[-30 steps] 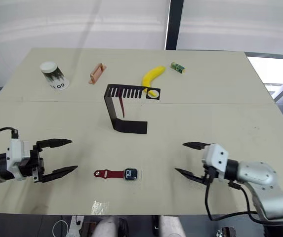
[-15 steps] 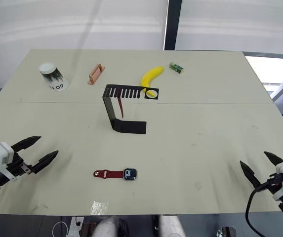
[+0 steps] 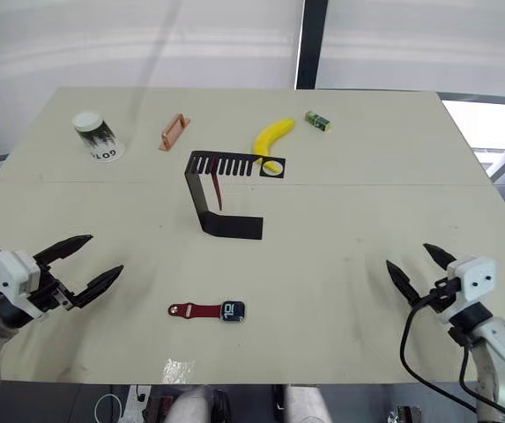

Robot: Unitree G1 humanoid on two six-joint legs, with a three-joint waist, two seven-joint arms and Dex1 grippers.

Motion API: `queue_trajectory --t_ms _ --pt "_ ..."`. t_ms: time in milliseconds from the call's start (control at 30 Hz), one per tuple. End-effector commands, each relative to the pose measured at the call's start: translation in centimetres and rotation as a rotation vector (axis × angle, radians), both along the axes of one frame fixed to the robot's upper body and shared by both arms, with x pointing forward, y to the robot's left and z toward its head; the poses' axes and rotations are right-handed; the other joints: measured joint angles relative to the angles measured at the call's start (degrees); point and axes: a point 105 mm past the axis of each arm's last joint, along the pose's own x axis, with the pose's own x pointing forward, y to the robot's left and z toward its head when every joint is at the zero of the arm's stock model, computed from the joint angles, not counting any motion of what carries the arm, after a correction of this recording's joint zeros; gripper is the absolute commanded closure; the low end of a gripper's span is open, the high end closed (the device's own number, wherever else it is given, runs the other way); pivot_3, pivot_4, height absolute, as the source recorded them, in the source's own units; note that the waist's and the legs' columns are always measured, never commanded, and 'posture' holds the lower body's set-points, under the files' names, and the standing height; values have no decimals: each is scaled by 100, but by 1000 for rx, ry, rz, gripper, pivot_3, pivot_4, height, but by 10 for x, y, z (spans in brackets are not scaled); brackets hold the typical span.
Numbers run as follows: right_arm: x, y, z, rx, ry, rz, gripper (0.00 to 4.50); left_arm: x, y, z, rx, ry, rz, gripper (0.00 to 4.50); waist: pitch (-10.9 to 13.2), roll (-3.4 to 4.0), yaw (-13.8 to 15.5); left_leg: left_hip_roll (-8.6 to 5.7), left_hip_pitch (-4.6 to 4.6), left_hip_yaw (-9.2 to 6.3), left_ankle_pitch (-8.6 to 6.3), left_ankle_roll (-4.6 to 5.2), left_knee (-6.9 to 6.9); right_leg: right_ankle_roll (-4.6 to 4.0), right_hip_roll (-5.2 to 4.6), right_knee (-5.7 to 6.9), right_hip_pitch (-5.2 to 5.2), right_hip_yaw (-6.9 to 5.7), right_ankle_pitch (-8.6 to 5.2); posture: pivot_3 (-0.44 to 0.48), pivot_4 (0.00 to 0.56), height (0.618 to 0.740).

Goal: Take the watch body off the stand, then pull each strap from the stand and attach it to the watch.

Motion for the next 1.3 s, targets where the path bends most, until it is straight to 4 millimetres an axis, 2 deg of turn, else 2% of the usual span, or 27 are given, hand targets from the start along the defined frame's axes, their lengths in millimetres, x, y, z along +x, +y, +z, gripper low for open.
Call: queue_trajectory --t_ms 33,133,200,300,400,533,600,667,700,900,1067,1300 --pt "23 72 19 34 -44 232 29 2 -42 21 -23 -110 -46 0 0 1 6 0 0 0 0 0 0 0 0 0 0 0 0 0 150 729" --pt "33 104 27 52 -63 320 29 4 -62 26 -52 -129 -50 0 -1 0 2 0 -3 0 0 1 7 3 -1 0 0 0 2 0 150 729" --pt "41 133 32 61 -63 398 29 8 -83 33 -118 -155 -44 0 -1 0 -2 0 -2 1 1 2 9 4 -1 2 2 2 2 0 150 729" --pt "49 163 30 59 -21 481 29 7 -104 35 -150 -161 -72 0 0 0 -4 -1 -1 0 3 0 10 4 0 6 2 4 2 0 150 729" --pt "65 191 29 71 25 526 789 4 -112 31 -163 -145 -76 0 -1 -1 7 -1 -2 0 3 0 16 5 0 9 2 4 3 0 150 729" --pt "86 222 34 61 47 546 2619 1 -114 28 -172 -133 -42 0 -1 -1 -10 0 -4 -1 4 0 20 5 4 9 1 5 3 0 150 729" --pt "95 235 37 58 49 559 3148 1 -113 27 -177 -132 -16 0 -2 -2 -32 1 -3 2 4 0 22 5 4 10 1 8 3 0 150 729" --pt "101 247 33 37 71 578 4141 1 -110 26 -160 -137 17 0 -1 -1 -11 3 -6 -1 6 2 31 3 6 17 -1 6 2 0 150 729" --pt "104 252 30 28 81 584 4403 1 -110 26 -155 -140 29 0 -1 -1 -7 4 -6 -5 6 1 32 2 7 17 -1 5 2 0 150 729" --pt "117 269 6 -58 148 602 4403 -2 -117 30 -166 -138 16 0 -2 -2 -15 5 -16 -2 8 8 40 2 4 18 -6 4 2 0 150 729" --pt "130 273 -7 -30 176 567 4403 -3 -130 39 -175 -131 -20 0 -2 -2 -36 5 -13 0 9 9 45 2 4 23 -5 6 2 0 150 729" --pt "127 273 -14 -3 191 582 4403 1 -151 53 -222 -150 -24 0 -4 -3 -25 5 -13 -2 9 8 45 3 2 27 -3 6 2 0 150 729"
